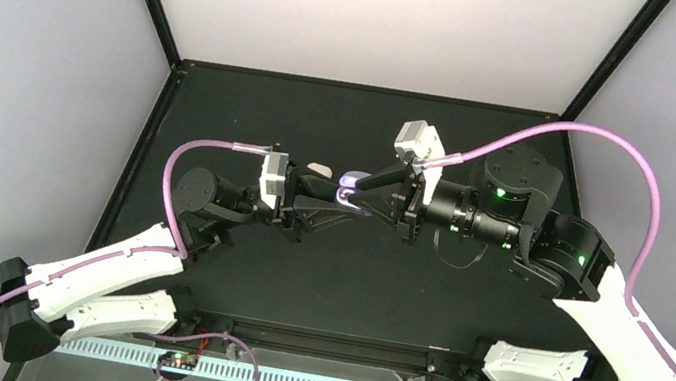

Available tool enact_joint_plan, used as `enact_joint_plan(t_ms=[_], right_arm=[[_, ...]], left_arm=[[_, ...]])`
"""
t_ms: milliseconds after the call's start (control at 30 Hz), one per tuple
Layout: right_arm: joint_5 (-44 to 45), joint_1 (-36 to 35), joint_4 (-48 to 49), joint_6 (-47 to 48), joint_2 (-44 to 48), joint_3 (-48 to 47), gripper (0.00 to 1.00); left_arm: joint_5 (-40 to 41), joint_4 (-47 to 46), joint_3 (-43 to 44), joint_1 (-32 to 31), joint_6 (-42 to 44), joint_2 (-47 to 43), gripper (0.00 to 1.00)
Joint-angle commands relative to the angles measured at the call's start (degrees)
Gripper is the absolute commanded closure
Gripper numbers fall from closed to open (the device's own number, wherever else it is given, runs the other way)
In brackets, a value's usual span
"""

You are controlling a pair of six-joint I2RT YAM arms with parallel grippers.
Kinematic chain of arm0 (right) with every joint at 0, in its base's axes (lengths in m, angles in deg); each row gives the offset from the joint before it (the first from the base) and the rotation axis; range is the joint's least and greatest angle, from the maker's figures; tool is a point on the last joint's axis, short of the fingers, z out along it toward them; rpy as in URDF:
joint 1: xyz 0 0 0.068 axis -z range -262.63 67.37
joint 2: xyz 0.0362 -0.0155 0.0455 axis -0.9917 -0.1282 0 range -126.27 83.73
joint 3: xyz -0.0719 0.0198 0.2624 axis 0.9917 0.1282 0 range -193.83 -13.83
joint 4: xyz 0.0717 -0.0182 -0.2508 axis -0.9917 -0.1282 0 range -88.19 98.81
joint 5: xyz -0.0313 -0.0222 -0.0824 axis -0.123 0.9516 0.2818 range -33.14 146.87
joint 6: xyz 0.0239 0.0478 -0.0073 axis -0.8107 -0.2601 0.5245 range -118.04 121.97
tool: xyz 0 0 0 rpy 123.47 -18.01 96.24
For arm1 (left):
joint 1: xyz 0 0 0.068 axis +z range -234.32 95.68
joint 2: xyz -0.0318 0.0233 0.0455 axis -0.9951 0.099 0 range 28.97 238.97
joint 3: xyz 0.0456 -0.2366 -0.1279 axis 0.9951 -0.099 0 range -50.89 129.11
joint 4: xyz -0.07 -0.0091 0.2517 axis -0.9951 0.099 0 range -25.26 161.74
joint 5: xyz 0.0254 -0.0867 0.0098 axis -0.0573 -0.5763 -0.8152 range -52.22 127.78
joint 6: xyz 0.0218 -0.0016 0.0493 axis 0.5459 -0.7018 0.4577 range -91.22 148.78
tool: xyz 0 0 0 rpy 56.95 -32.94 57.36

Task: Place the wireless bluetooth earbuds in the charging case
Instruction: Place the earbud in the charging case.

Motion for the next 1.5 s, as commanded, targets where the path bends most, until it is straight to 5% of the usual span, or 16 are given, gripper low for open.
enact_joint_plan(t_ms=[0, 567, 1267, 1467], right_arm=[[-1.3, -0.3, -1.0, 0.3, -0.9, -2.2, 0.79], [-2.2, -0.3, -3.0, 1.8, -1.8, -3.1, 0.99], [-4.6, -1.6, -9.2, 8.9, -3.7, -3.6, 0.99], [-3.7, -1.6, -8.0, 6.7, -2.5, -5.4, 0.81]], left_arm=[[-1.6, -1.2, 1.5, -0.6, -0.6, -0.1, 0.98], [-1.7, -0.9, 1.7, -0.9, -0.4, -0.1, 0.98], [-4.2, -1.0, 2.9, -1.0, -0.2, 1.4, 0.98], [-3.4, 0.9, 2.7, -1.0, 0.4, 1.0, 0.98]])
